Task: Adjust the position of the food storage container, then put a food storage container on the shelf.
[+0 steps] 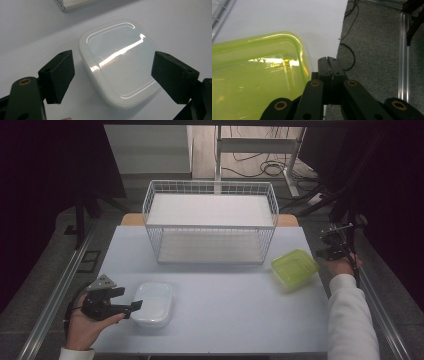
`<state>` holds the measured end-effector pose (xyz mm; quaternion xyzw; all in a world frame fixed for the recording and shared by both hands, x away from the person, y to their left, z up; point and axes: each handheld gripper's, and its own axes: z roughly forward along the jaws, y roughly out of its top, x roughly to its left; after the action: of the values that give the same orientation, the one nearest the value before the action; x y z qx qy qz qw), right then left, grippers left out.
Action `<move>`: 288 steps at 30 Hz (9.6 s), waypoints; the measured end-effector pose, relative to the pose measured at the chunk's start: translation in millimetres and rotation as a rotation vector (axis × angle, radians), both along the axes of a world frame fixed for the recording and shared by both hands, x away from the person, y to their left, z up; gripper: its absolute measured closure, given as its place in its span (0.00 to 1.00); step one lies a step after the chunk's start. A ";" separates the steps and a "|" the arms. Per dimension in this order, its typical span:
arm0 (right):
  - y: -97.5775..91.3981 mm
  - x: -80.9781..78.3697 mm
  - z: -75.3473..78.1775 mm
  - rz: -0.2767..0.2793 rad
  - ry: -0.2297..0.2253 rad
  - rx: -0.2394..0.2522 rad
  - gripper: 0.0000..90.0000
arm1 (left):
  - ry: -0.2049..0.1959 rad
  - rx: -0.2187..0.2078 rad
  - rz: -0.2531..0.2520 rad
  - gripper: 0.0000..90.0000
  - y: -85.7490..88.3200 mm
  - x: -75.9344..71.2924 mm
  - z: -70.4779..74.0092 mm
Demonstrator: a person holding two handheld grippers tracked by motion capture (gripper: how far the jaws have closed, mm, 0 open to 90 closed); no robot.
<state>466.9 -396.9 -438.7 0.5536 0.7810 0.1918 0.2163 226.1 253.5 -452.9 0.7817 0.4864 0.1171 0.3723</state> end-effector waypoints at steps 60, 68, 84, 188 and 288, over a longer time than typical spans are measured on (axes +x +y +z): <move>95.6 -68.4 -20.7 0.226 0.153 0.109 0.99 | -0.020 -0.031 -0.017 0.21 -1.4 0.5 5.6; 120.1 -75.2 -24.6 0.283 0.152 0.119 0.99 | -0.016 -0.028 -0.028 0.21 -4.8 1.3 4.9; 155.9 -80.3 -36.9 0.351 0.164 0.169 0.99 | -0.014 -0.034 -0.033 0.21 -7.6 1.9 4.9; 152.3 -146.9 -1.2 0.366 -0.028 0.432 0.69 | 0.048 -0.239 -0.067 0.20 -93.2 33.8 13.9; 150.3 -88.7 -42.0 0.186 0.213 0.645 0.85 | 0.409 -0.392 0.028 0.73 -185.6 140.6 -47.3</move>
<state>378.1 -246.6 -480.8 0.5369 0.7455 0.3884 -0.0708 366.7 67.9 -500.1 0.6954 0.5755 -0.1345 0.4089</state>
